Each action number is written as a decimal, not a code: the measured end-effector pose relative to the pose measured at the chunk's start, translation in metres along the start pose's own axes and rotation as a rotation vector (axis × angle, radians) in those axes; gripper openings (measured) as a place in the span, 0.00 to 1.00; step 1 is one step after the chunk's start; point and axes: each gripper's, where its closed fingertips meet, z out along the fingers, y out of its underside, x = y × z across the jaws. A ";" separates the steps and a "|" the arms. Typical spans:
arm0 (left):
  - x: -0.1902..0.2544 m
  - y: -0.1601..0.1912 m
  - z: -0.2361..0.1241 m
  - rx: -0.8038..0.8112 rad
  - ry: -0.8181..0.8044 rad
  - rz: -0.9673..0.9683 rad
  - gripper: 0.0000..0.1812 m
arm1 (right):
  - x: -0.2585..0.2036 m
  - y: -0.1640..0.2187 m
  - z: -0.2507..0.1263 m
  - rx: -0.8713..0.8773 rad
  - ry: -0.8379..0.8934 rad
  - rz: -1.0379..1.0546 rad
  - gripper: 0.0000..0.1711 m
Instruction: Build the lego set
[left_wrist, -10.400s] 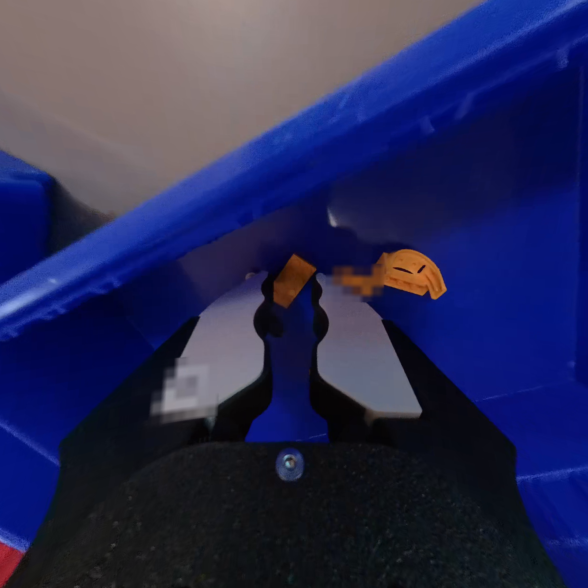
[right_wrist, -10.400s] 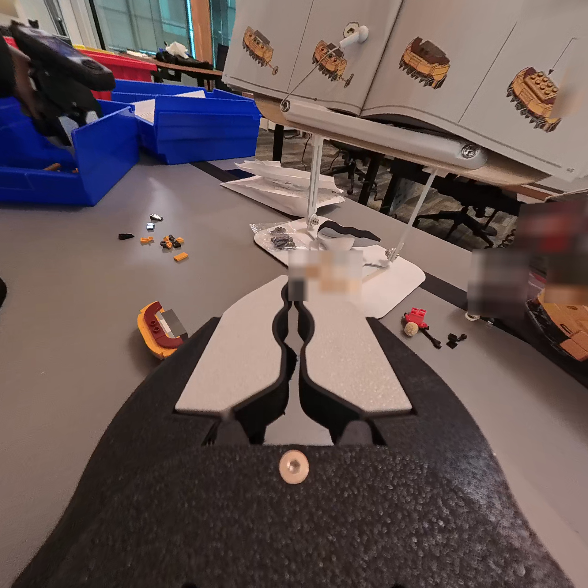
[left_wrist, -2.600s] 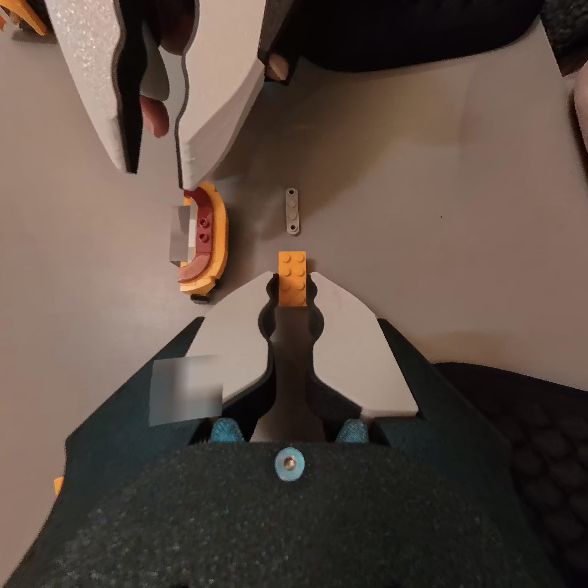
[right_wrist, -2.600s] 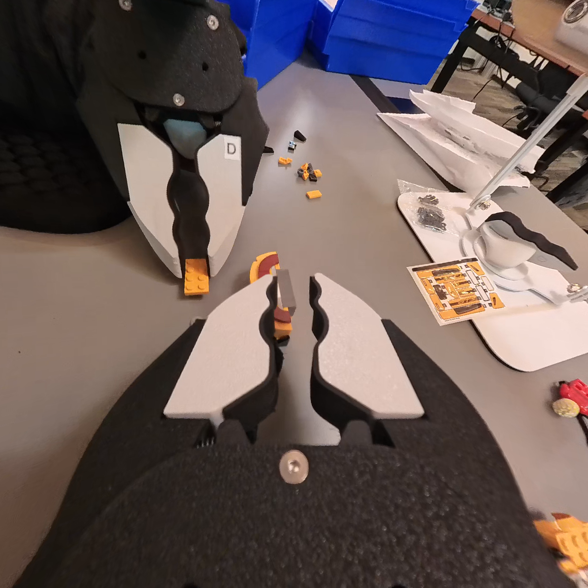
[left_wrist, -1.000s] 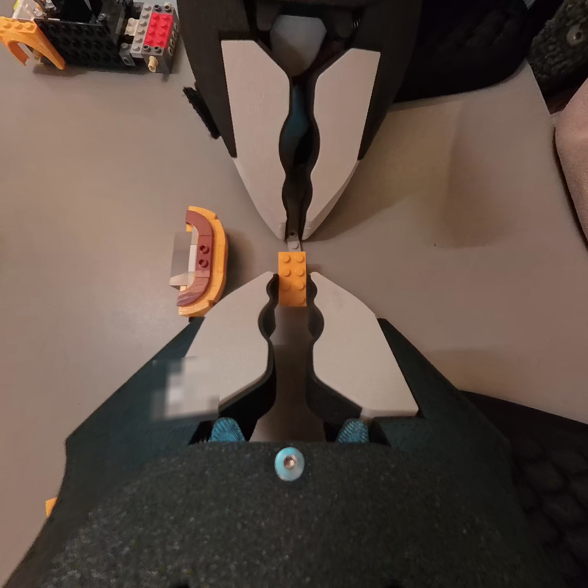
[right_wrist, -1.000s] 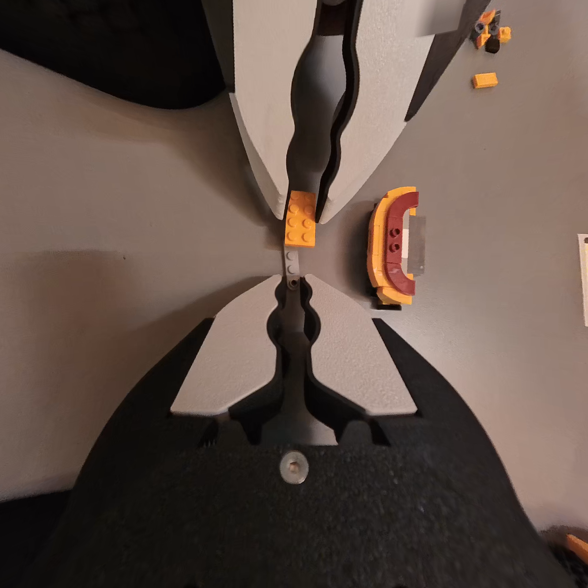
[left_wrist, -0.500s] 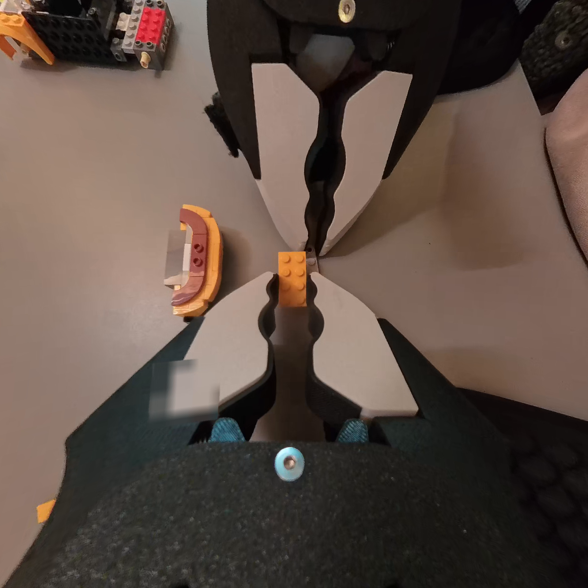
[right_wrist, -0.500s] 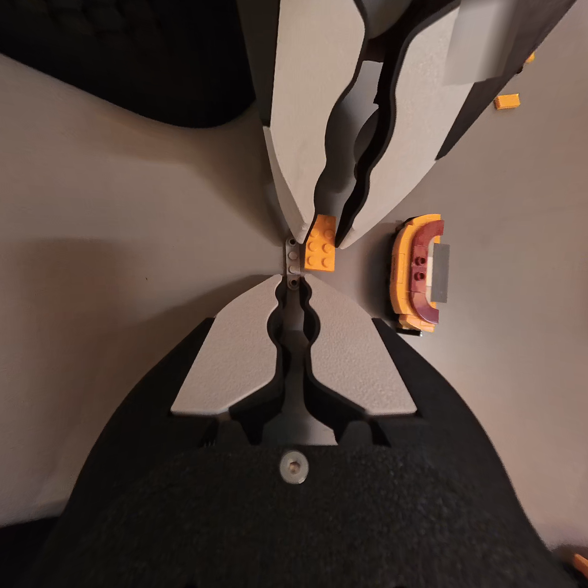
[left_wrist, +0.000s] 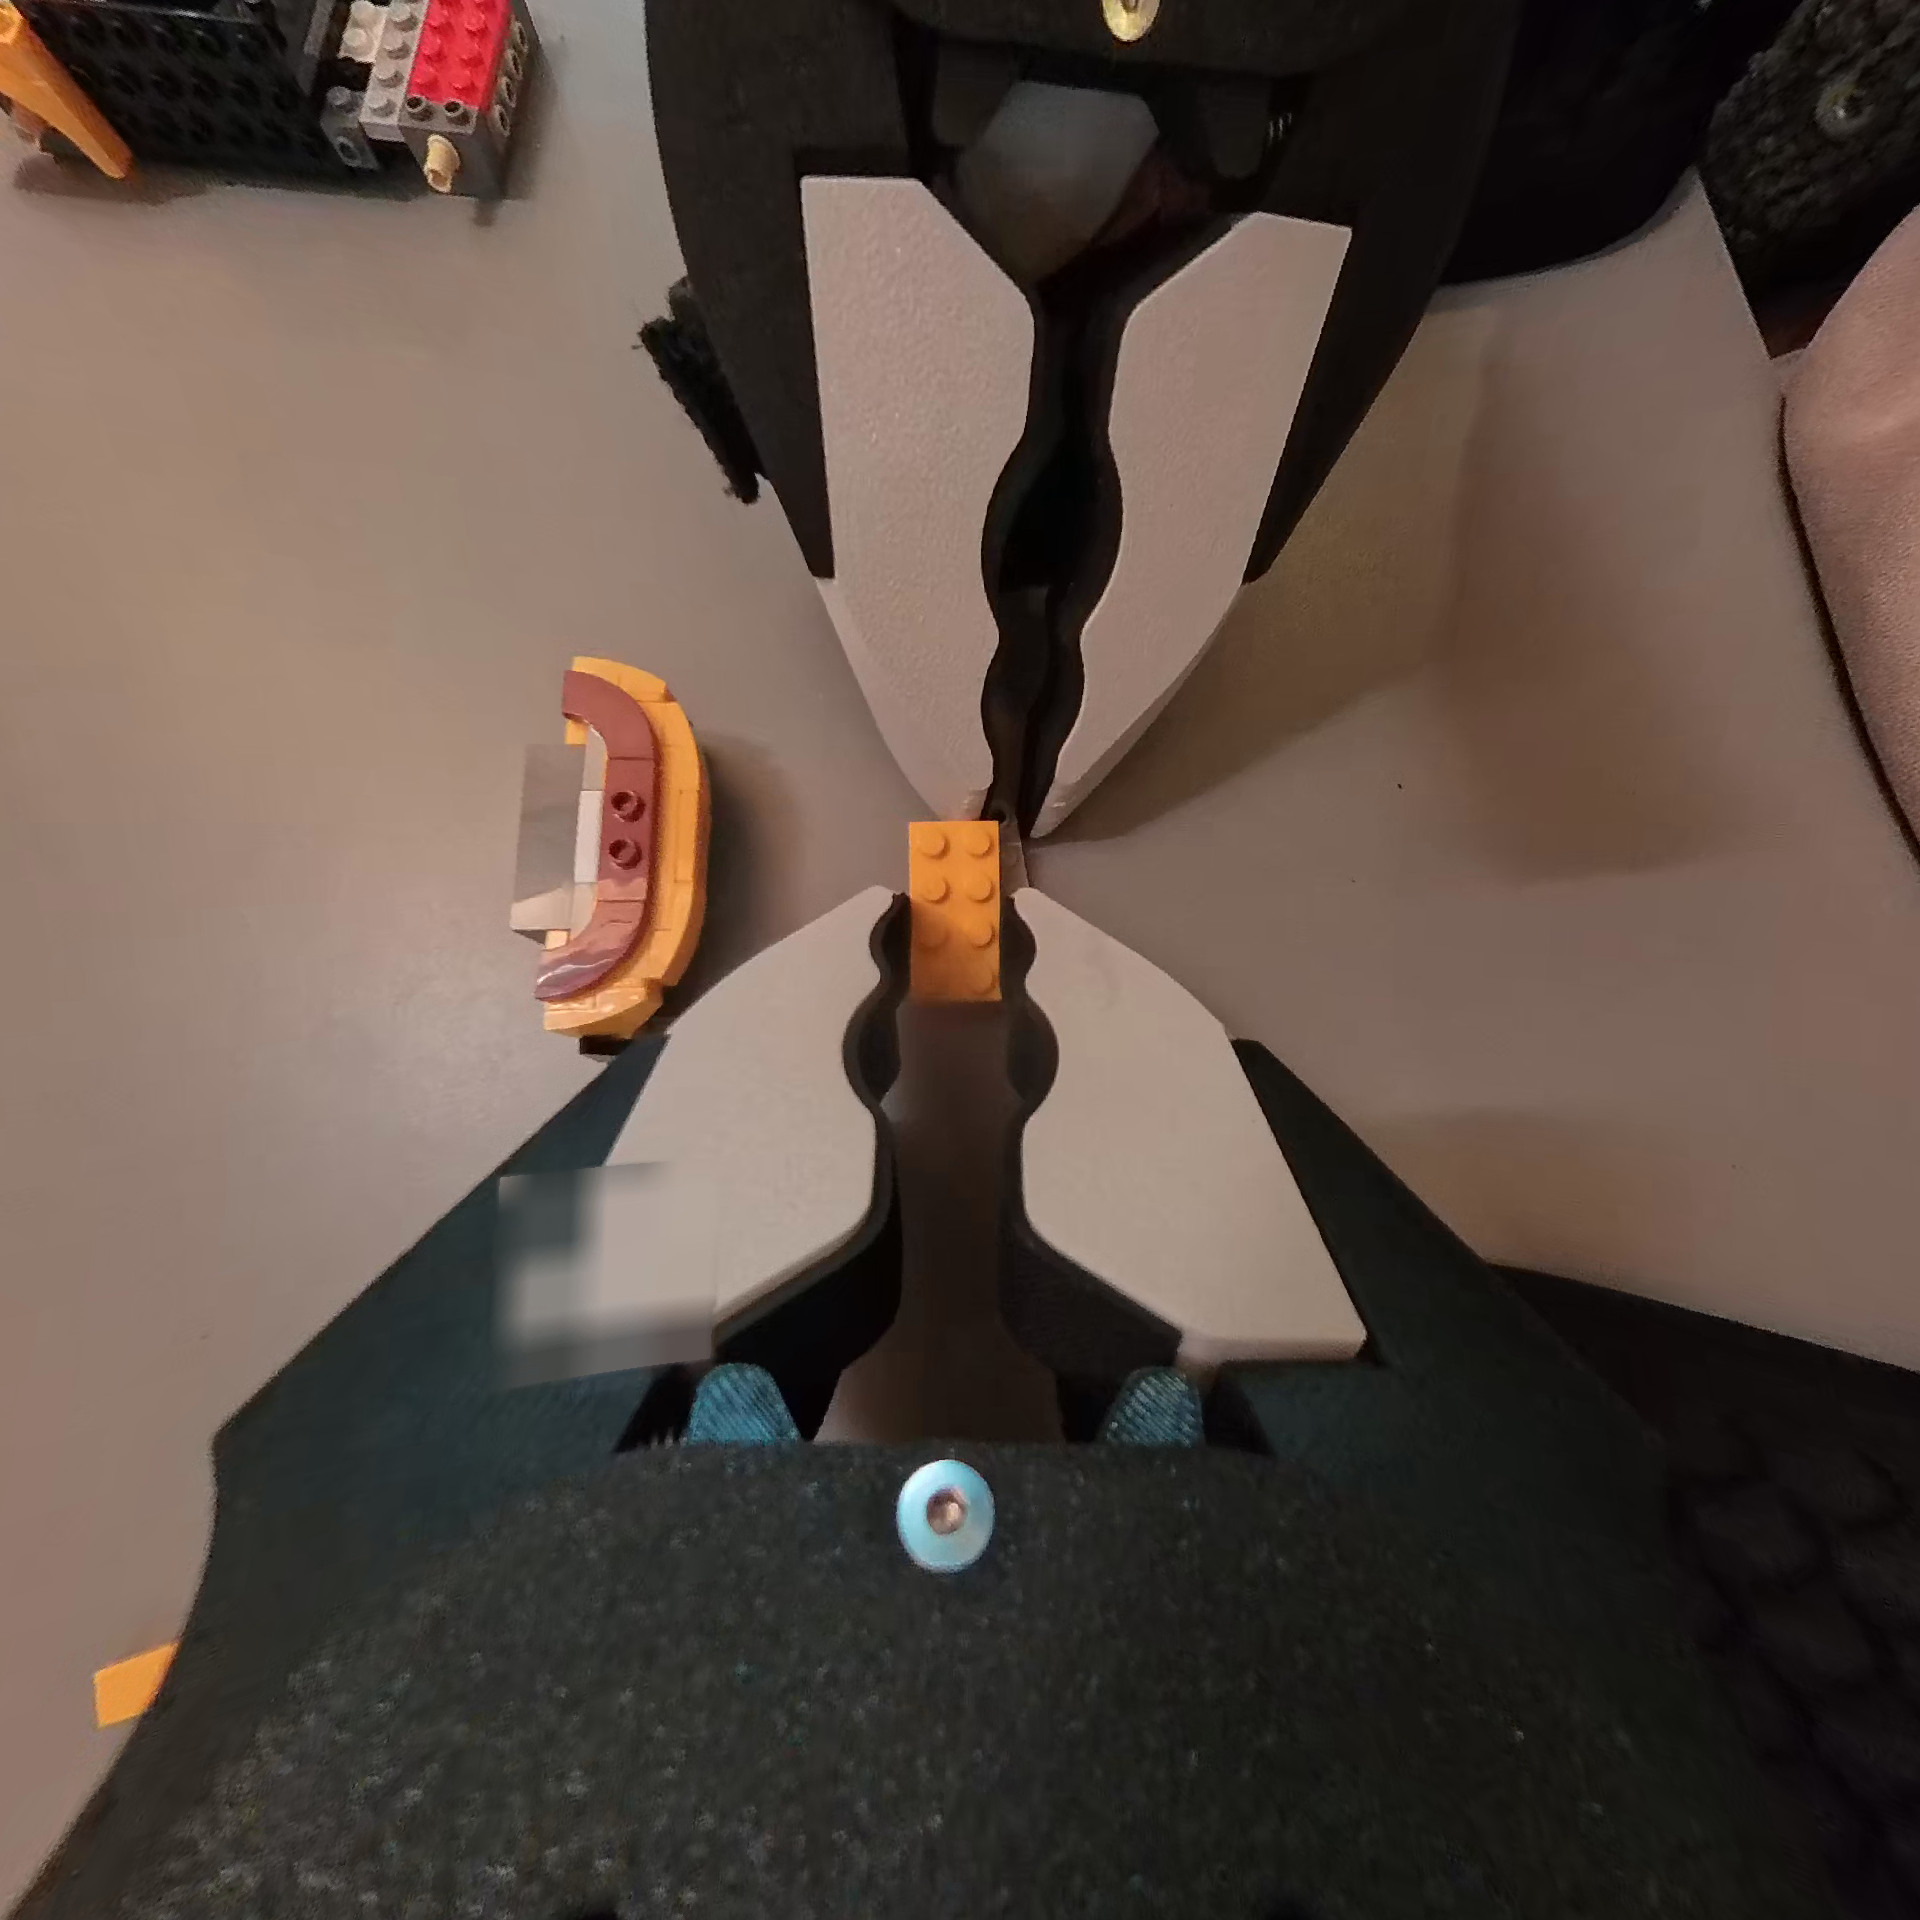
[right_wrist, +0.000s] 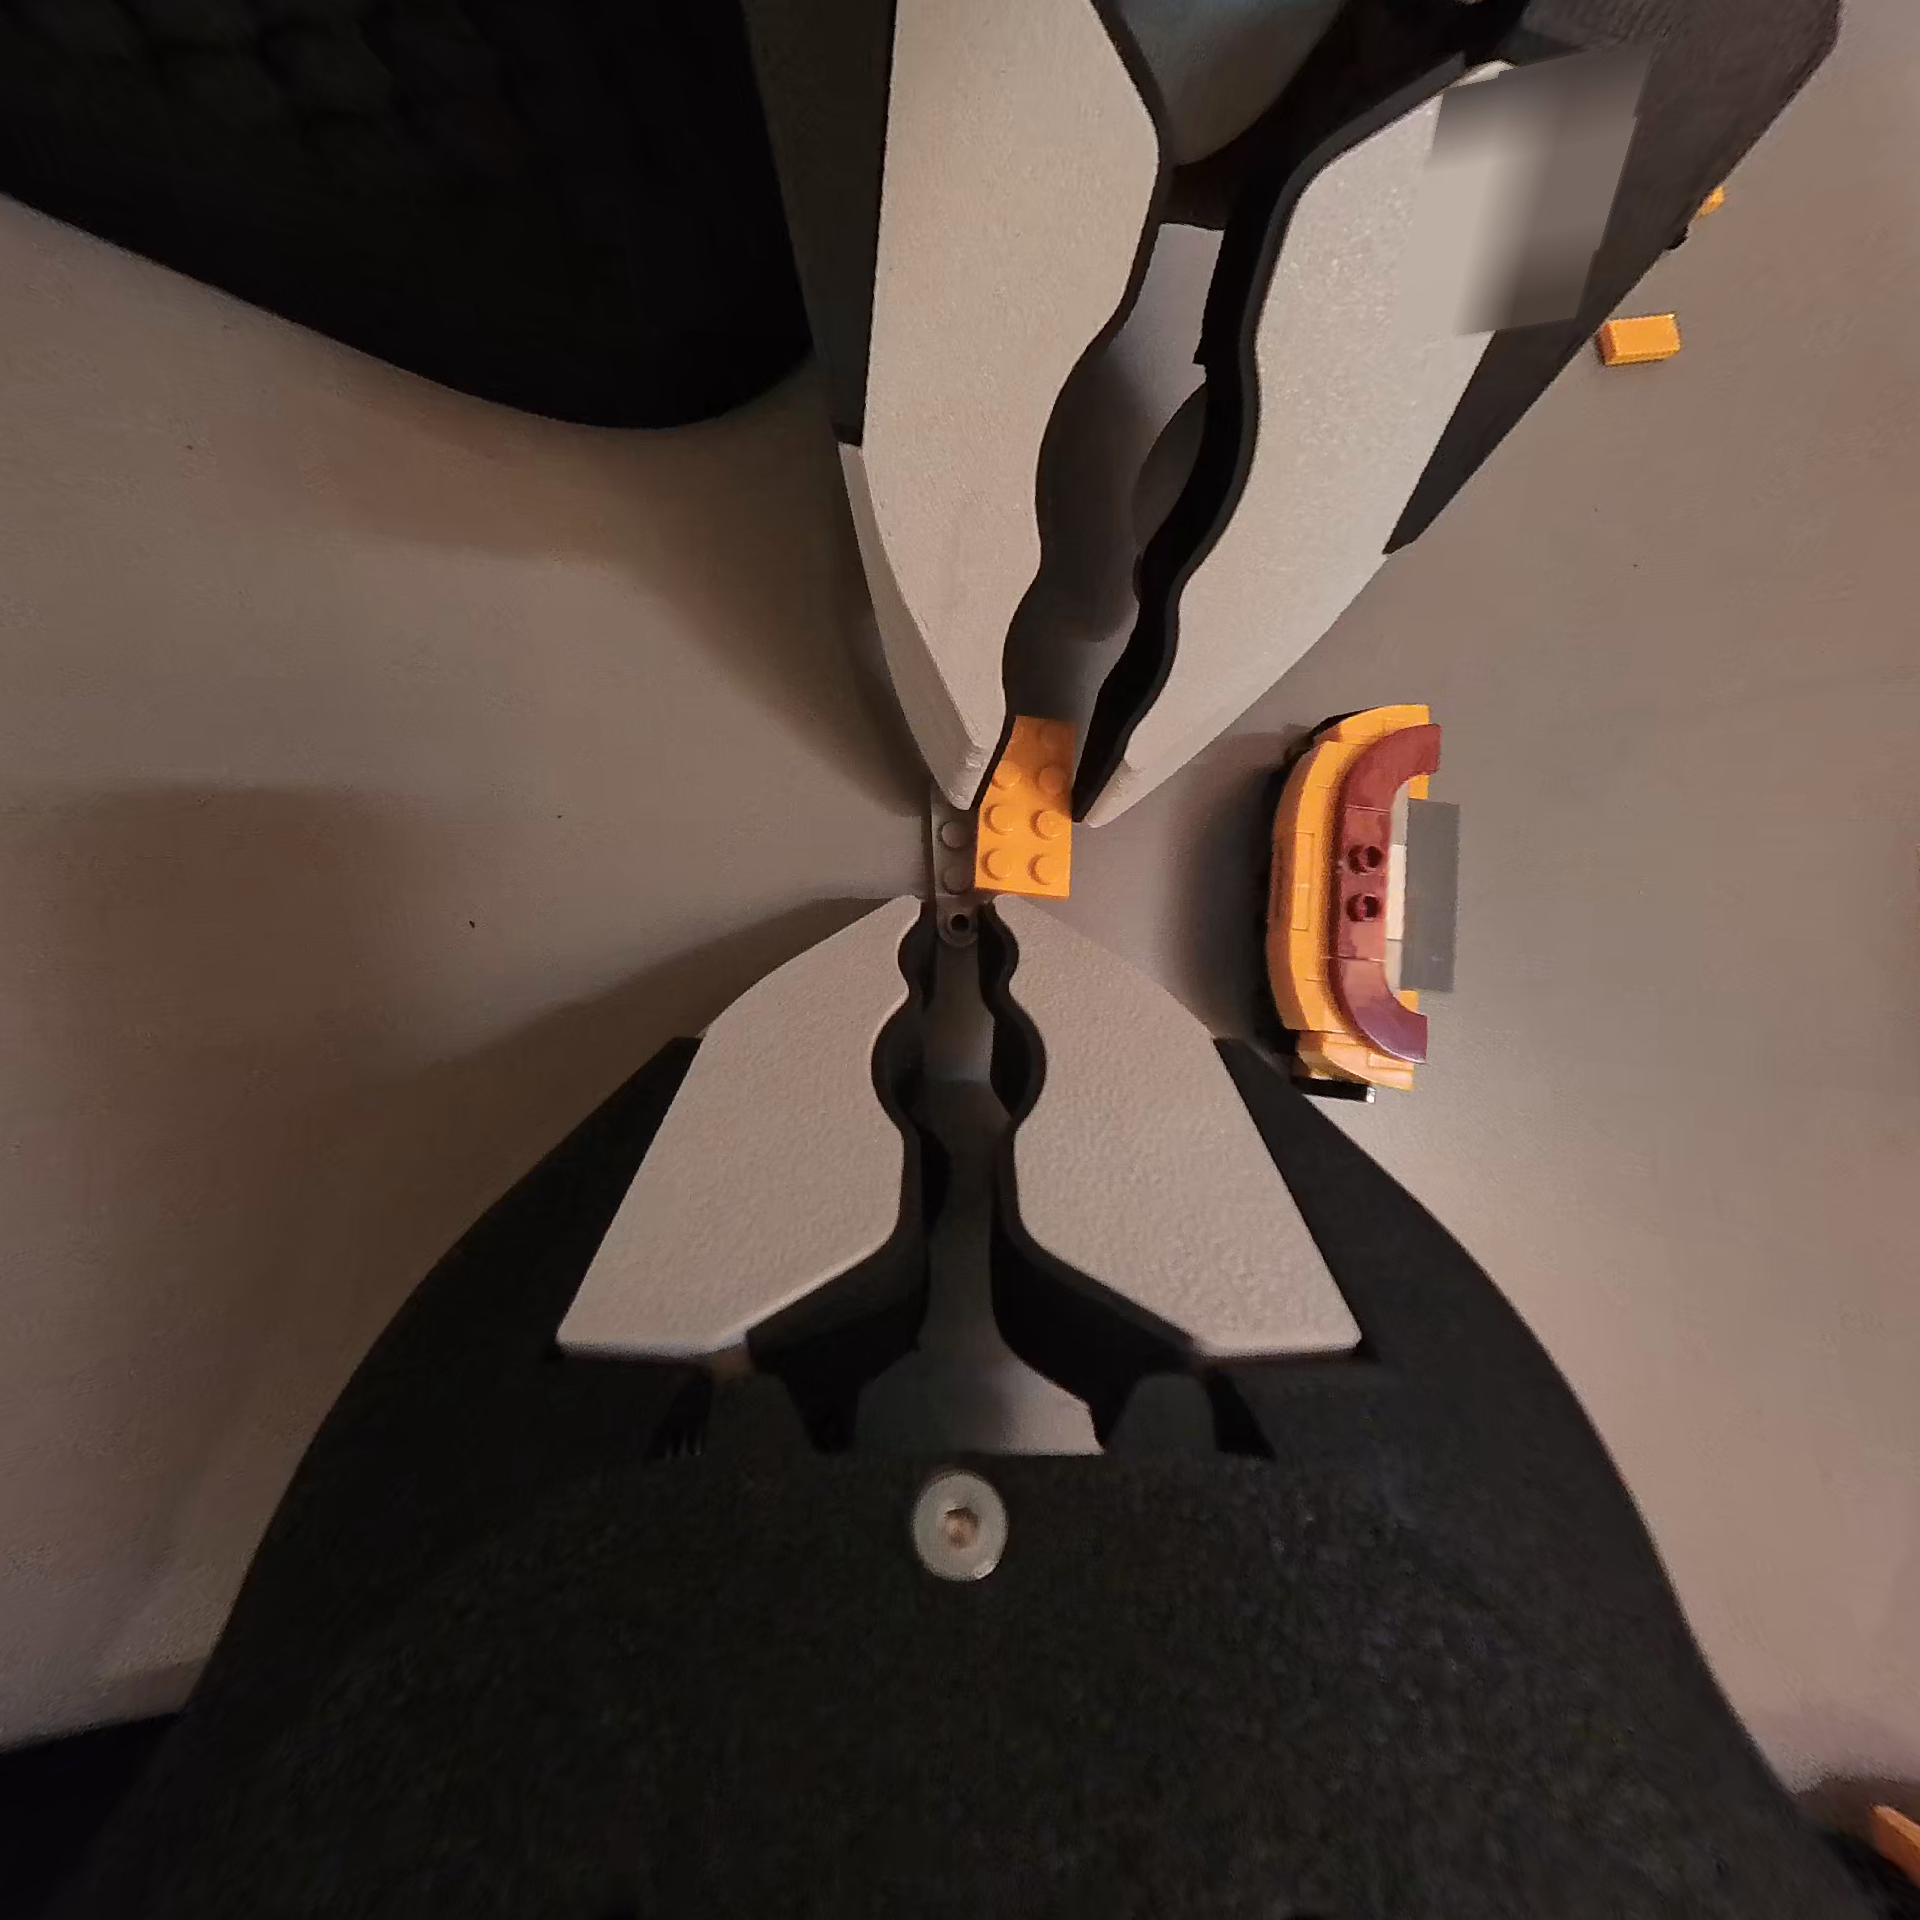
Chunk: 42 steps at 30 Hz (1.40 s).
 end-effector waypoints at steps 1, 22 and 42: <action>0.000 0.000 0.000 0.001 0.000 0.000 0.09 | 0.000 0.000 0.000 0.001 0.000 0.000 0.04; -0.002 0.002 0.000 0.004 0.002 -0.012 0.09 | -0.001 0.002 -0.005 0.005 -0.016 0.006 0.08; -0.002 0.002 0.000 0.009 0.009 -0.020 0.09 | -0.001 0.003 -0.004 -0.009 -0.008 0.018 0.03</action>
